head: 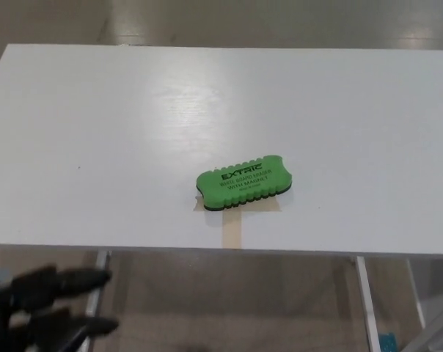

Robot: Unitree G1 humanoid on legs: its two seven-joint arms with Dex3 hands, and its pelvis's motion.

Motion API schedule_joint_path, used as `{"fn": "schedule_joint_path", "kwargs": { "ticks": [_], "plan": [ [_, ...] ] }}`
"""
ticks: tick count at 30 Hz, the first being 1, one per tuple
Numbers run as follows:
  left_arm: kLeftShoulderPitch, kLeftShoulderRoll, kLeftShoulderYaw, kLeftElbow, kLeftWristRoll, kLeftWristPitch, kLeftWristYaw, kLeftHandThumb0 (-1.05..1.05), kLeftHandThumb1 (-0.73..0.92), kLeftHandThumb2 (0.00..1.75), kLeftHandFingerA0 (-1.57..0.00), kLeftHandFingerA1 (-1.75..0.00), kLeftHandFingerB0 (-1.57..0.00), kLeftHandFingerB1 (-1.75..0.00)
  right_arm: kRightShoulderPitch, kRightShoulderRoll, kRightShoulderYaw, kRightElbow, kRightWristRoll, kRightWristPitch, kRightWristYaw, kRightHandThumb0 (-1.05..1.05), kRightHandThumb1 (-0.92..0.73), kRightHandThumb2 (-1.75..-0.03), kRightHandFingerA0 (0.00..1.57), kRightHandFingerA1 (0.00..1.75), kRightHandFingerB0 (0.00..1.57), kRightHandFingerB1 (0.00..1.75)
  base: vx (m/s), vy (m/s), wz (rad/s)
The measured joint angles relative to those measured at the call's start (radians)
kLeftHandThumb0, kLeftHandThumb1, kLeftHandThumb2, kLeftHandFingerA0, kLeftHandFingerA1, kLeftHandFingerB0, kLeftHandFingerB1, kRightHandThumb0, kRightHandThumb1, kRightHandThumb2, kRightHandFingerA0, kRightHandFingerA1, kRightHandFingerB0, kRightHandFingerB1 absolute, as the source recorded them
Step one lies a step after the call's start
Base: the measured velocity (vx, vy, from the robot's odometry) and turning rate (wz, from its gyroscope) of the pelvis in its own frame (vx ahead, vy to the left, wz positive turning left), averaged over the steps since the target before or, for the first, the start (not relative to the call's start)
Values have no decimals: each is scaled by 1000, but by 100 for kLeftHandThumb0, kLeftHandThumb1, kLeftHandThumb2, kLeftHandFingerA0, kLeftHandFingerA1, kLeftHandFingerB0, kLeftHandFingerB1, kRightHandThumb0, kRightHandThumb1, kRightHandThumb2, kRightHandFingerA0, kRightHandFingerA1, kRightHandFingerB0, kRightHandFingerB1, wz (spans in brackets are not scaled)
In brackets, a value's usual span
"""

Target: Use the left hand to press on the green eraser and wipe the desk from center to the left and then back to center.

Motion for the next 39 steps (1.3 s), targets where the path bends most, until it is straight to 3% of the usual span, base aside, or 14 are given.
{"fn": "schedule_joint_path", "kwargs": {
  "ticks": [1, 2, 8, 9, 19, 20, 25, 29, 30, 31, 32, 35, 36, 39],
  "plan": [
    [14, -2, -3, 44, 14, -15, 7, -40, 75, 65, -92, -48, -64, -39, 1, 0, 0, 1, 0, 0, 0, -40, -62, -99, 85, 77, 49, 59, 0, 0, 0],
    [21, -3, -5, 77, 24, -27, 14, -40, 78, 63, -91, -47, -64, -39, 2, 0, 0, 2, 0, 0, 0, -41, -76, -63, 87, 65, 56, 39, 0, 0, 0],
    [25, -3, -41, 314, 115, -77, 96, -39, 74, 64, -96, -49, -64, -39, 8, 0, 1, 10, -1, 0, -1, -41, -76, -63, 87, 64, 56, 39, 0, 0, 0],
    [19, -4, -45, 349, 126, -79, 108, -40, 61, 99, -88, -70, -56, -59, 8, 0, 1, 12, -1, 0, -2, -41, -76, -63, 87, 63, 56, 39, 0, 0, 0],
    [-151, -9, -59, 751, 193, -56, 205, -37, 58, 96, -87, -71, -56, -59, -4, 1, 0, 17, 0, 6, -4, -41, -76, -63, 87, 63, 56, 39, 0, 0, 0],
    [-170, -9, -57, 785, 197, -51, 212, -33, 71, 62, -97, -51, -63, -39, -6, 1, 0, 17, 0, 7, -4, -40, -63, -100, 85, 78, 48, 59, 0, 0, 0],
    [-270, -13, -27, 975, 202, -23, 263, -34, 71, 62, -97, -51, -63, -39, -7, 1, -2, 17, 2, 11, -3, -41, -64, -100, 84, 79, 49, 59, 0, 0, 0],
    [-328, -15, 0, 1091, 203, -6, 317, -35, 69, 61, -85, -48, -62, -38, -9, 2, -9, 17, 8, 15, 0, -41, -64, -100, 84, 79, 49, 59, 0, 0, 0],
    [-339, -14, 3, 1115, 205, -7, 325, -35, 69, 61, -62, -43, -62, -38, -10, 2, -10, 17, 9, 16, 2, -40, -64, -100, 84, 78, 48, 59, 0, 0, 0],
    [-349, -14, 5, 1137, 207, -10, 333, -35, 69, 61, -62, -43, -62, -38, -11, 3, -11, 17, 10, 16, 4, -40, -64, -100, 84, 78, 48, 59, 0, 0, 0],
    [-353, -14, 5, 1144, 210, -11, 338, -35, 68, 60, -51, -40, -63, -39, -11, 2, -11, 17, 10, 16, 4, -39, -63, -100, 84, 78, 48, 59, 0, 0, 0],
    [-363, -14, 0, 1157, 221, -23, 366, -36, 68, 60, -50, -40, -63, -39, -11, 2, -10, 18, 8, 16, 0, -39, -63, -100, 84, 78, 48, 59, 0, 0, 0],
    [-365, -15, -3, 1157, 228, -30, 380, -35, 67, 60, -48, -40, -61, -38, -13, 2, -8, 19, 7, 16, -3, -40, -77, -63, 87, 66, 57, 40, 0, 0, 0],
    [-367, -17, -5, 1157, 241, -44, 405, -36, 67, 60, -46, -39, -56, -37, -14, 2, -7, 20, 5, 16, -6, -40, -77, -63, 87, 66, 57, 40, 0, 0, 0]
  ]
}}
